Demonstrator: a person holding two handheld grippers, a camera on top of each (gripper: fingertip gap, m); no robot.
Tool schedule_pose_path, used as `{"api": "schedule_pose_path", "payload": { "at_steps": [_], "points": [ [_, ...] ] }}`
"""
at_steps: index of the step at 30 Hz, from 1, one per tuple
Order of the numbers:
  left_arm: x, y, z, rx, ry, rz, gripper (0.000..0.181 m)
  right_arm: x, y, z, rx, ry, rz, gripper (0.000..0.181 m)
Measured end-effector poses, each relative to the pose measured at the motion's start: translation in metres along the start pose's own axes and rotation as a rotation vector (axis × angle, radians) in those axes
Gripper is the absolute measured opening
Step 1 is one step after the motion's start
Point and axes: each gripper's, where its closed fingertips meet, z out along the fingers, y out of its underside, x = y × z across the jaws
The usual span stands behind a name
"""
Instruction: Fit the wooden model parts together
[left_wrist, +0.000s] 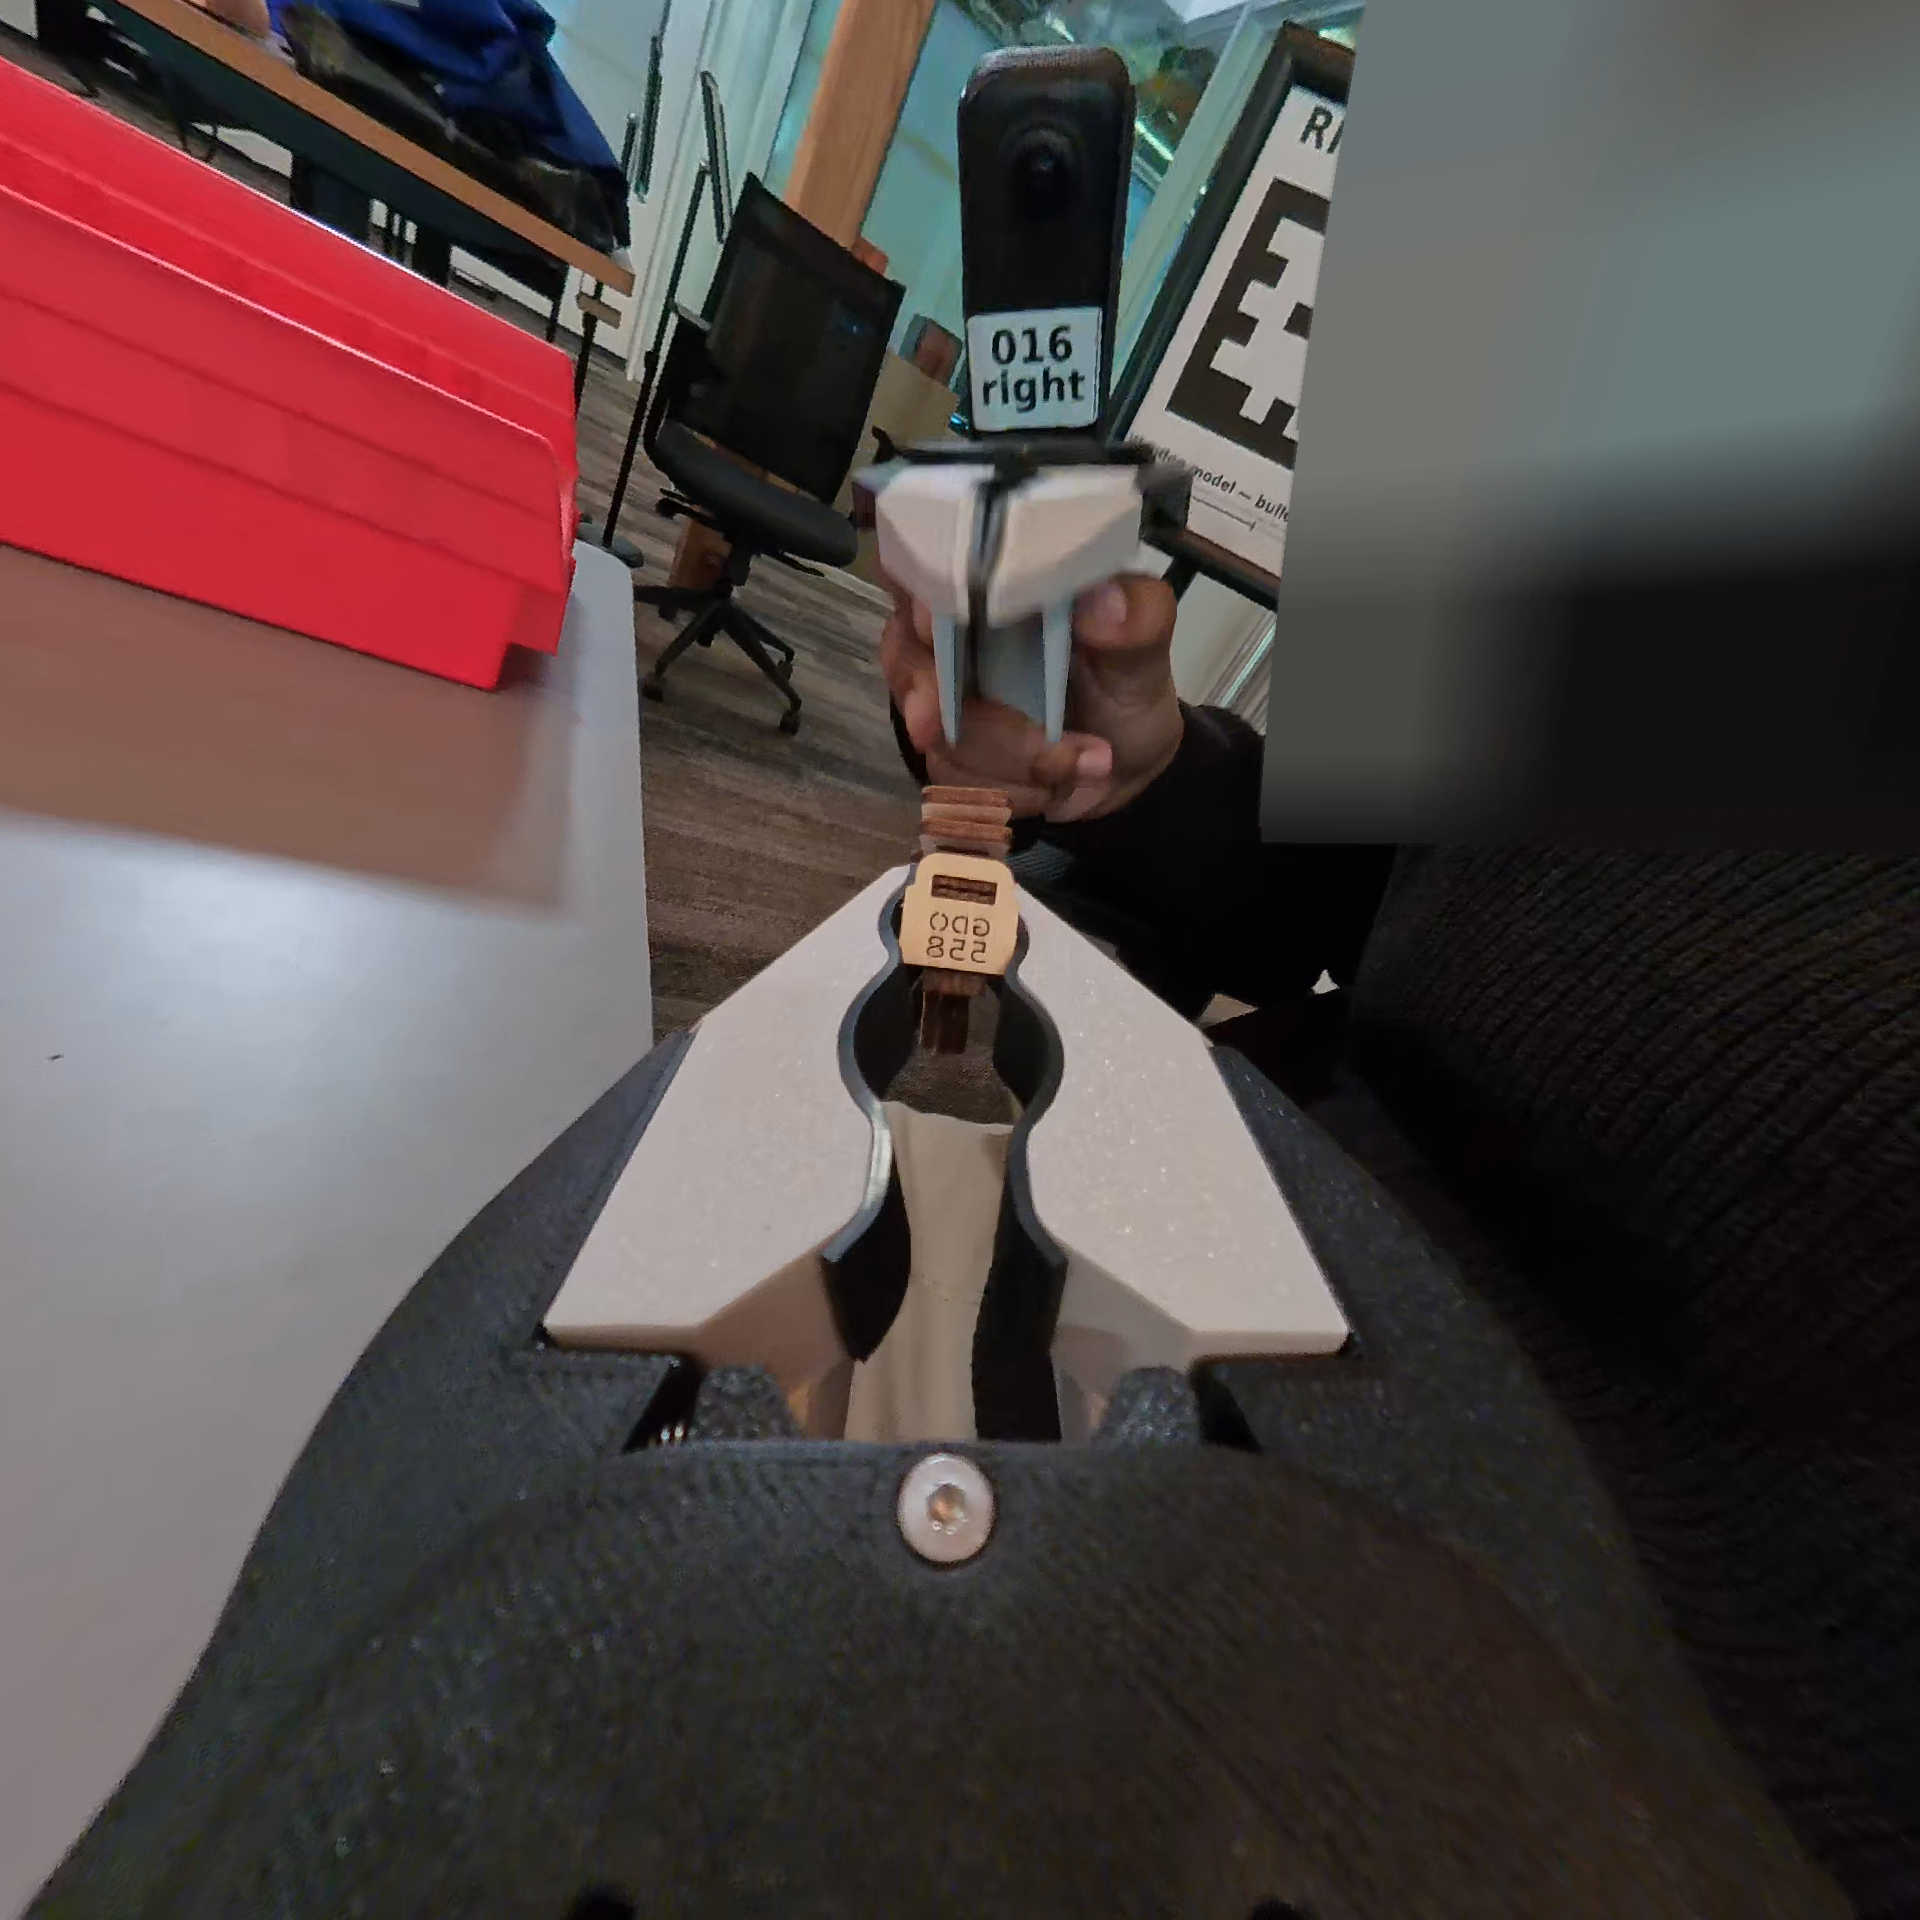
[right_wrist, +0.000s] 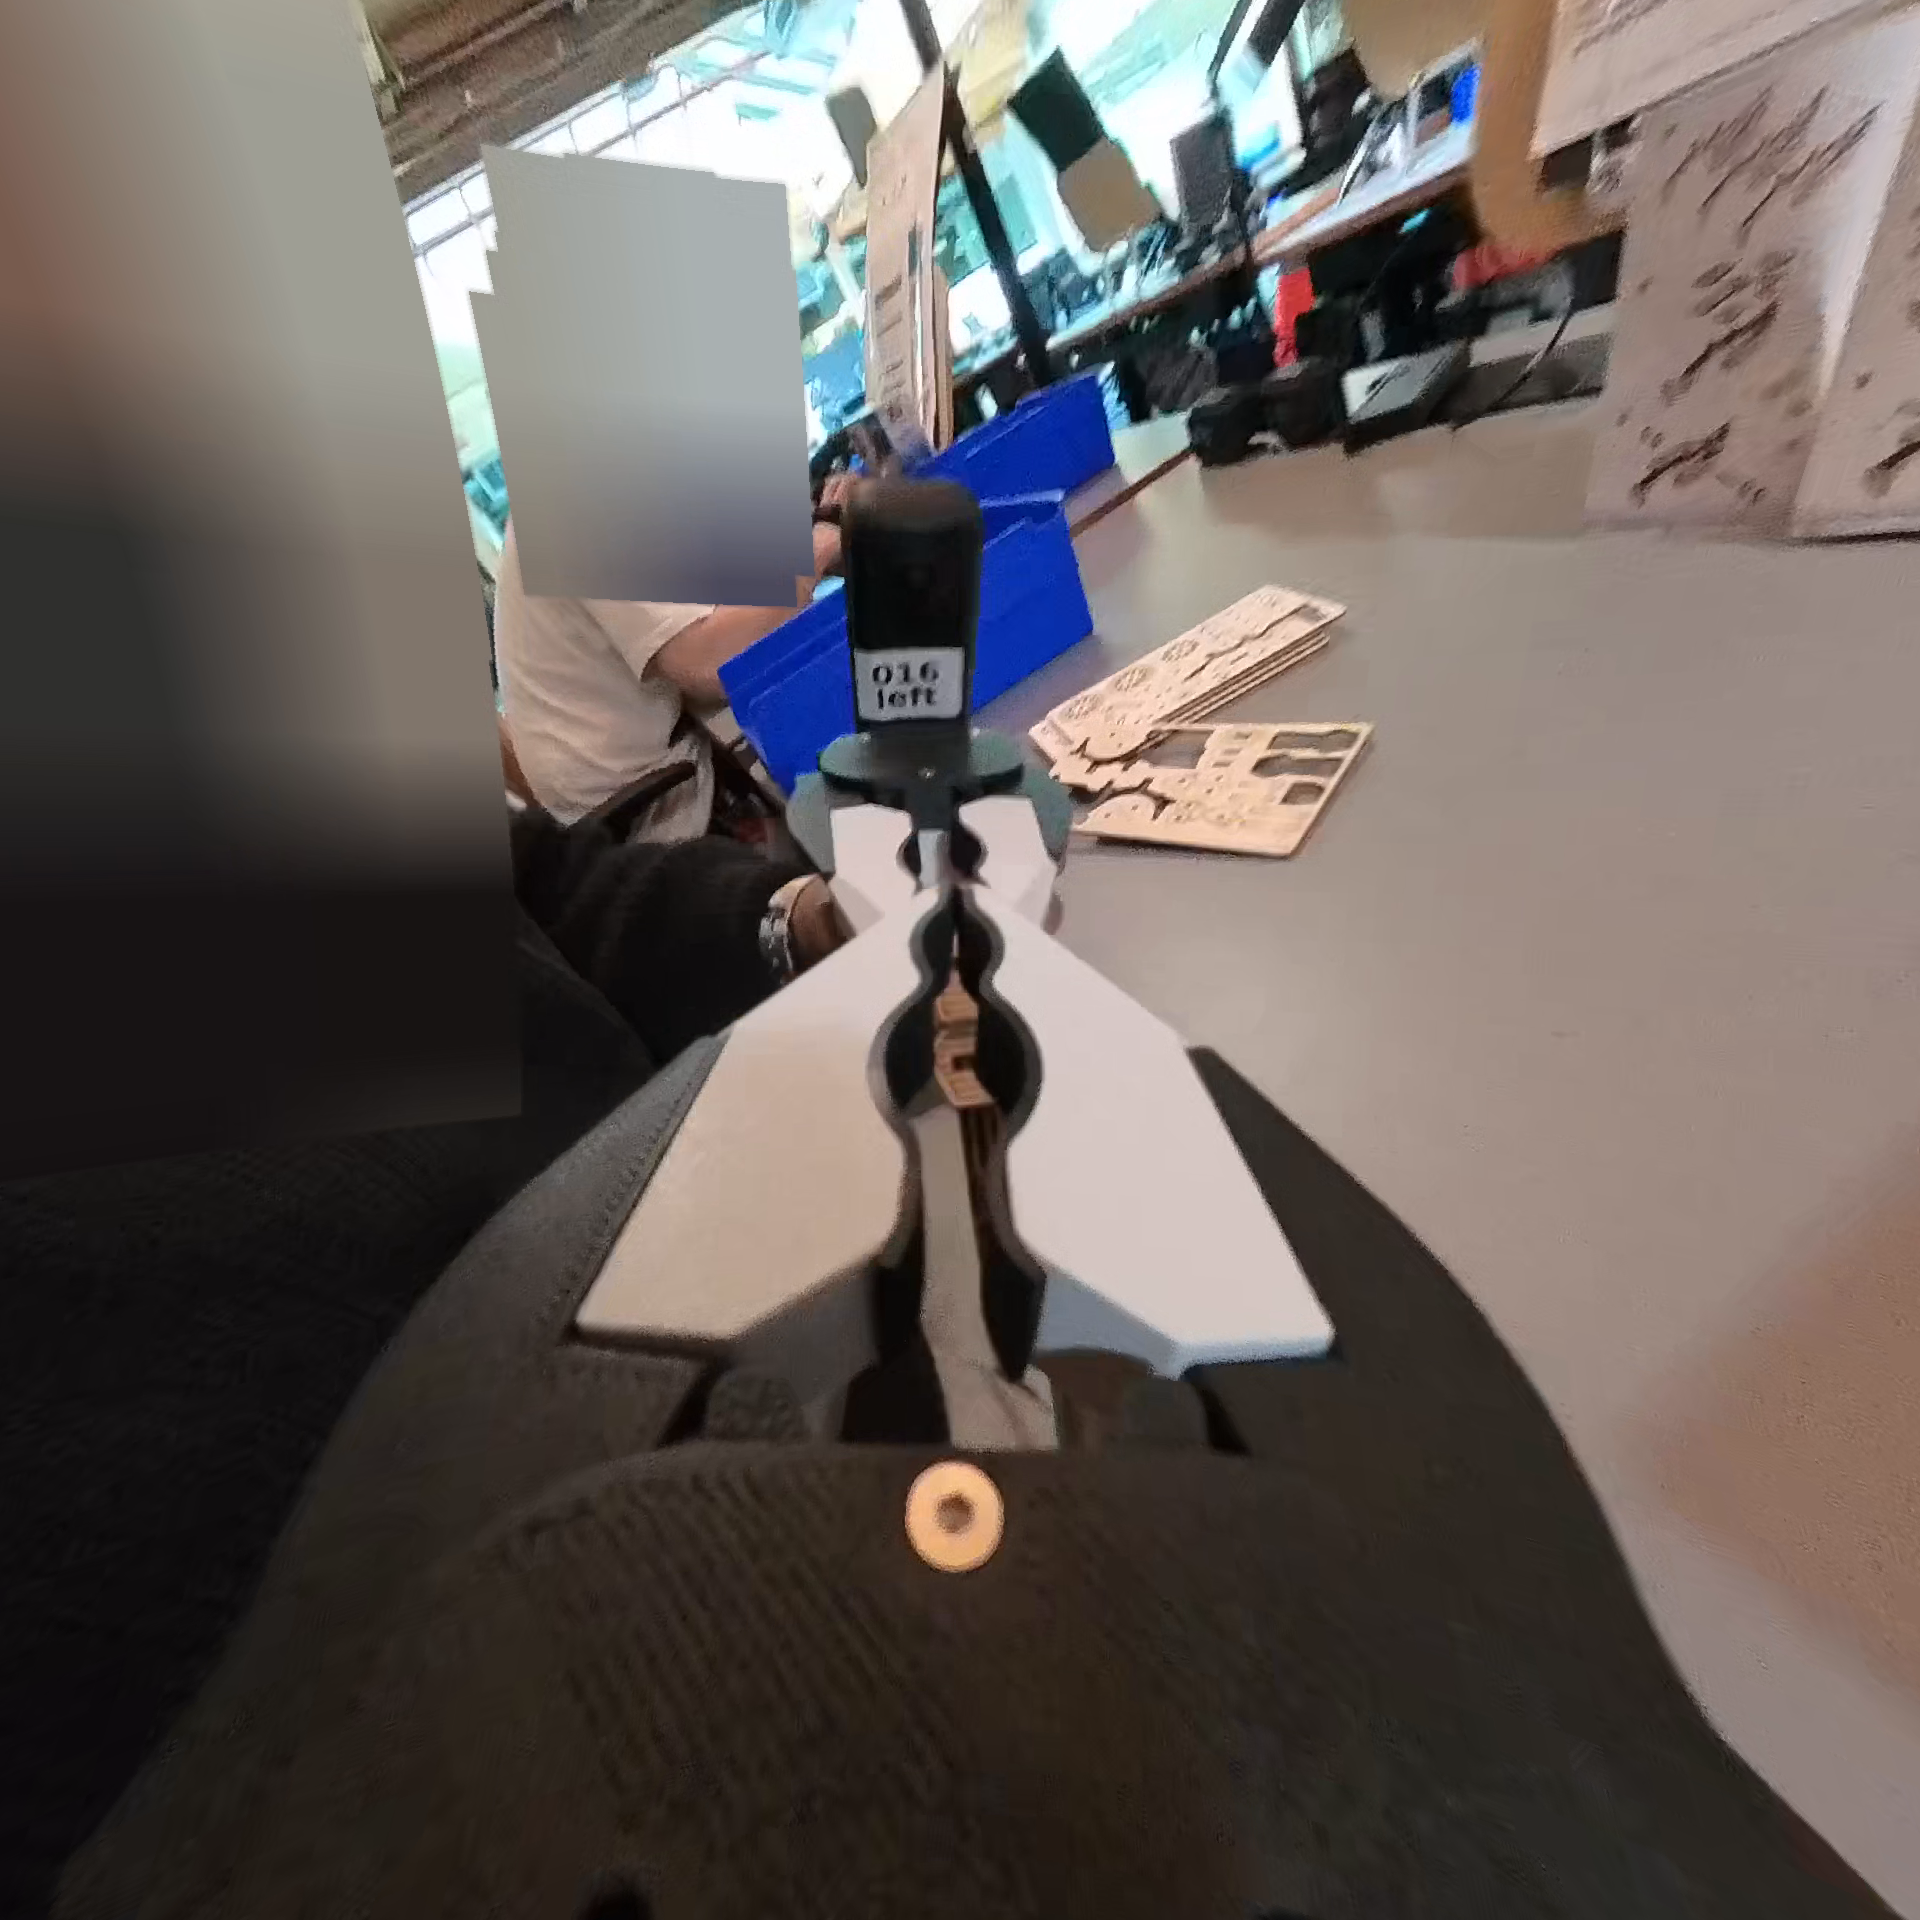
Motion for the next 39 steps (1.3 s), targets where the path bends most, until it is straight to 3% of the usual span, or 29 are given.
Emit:
{"api": "schedule_pose_path", "payload": {
  "at_steps": [3, 6, 9, 13, 18, 20, 23, 28, 33, 39],
  "points": [
    [-0.004, 0.003, -0.001, -0.010, -0.013, -0.013, 0.008, -0.004, 0.029, 0.019, -0.137, -0.013, -0.006, 0.000],
    [-0.001, -0.006, -0.004, 0.036, 0.010, -0.041, 0.008, 0.001, 0.007, 0.007, -0.044, 0.026, -0.031, 0.000],
    [-0.001, 0.001, 0.000, -0.003, 0.000, -0.019, 0.008, -0.001, -0.004, 0.000, 0.019, 0.014, -0.026, 0.000],
    [-0.001, 0.008, 0.003, -0.038, -0.006, -0.013, 0.008, -0.003, 0.029, 0.022, -0.124, 0.001, -0.002, 0.000],
    [0.001, 0.002, 0.001, -0.003, 0.011, -0.037, 0.009, -0.001, -0.005, 0.001, 0.025, 0.014, -0.010, 0.000],
    [0.001, 0.001, 0.001, 0.008, 0.020, -0.055, 0.008, -0.002, -0.002, 0.004, 0.017, 0.010, -0.016, 0.000],
    [-0.001, 0.000, 0.000, 0.015, 0.022, -0.075, 0.008, -0.005, 0.027, 0.021, -0.113, -0.016, 0.004, 0.000],
    [-0.001, -0.005, -0.003, 0.047, 0.028, -0.086, 0.008, -0.004, -0.004, 0.003, 0.025, 0.011, -0.031, 0.000],
    [-0.002, -0.002, -0.002, 0.042, 0.029, -0.095, 0.008, -0.004, 0.024, 0.020, -0.098, -0.006, -0.004, 0.000],
    [0.001, -0.009, -0.004, 0.074, 0.044, -0.104, 0.008, -0.002, -0.004, 0.004, 0.025, 0.038, -0.044, 0.000]
  ]
}}
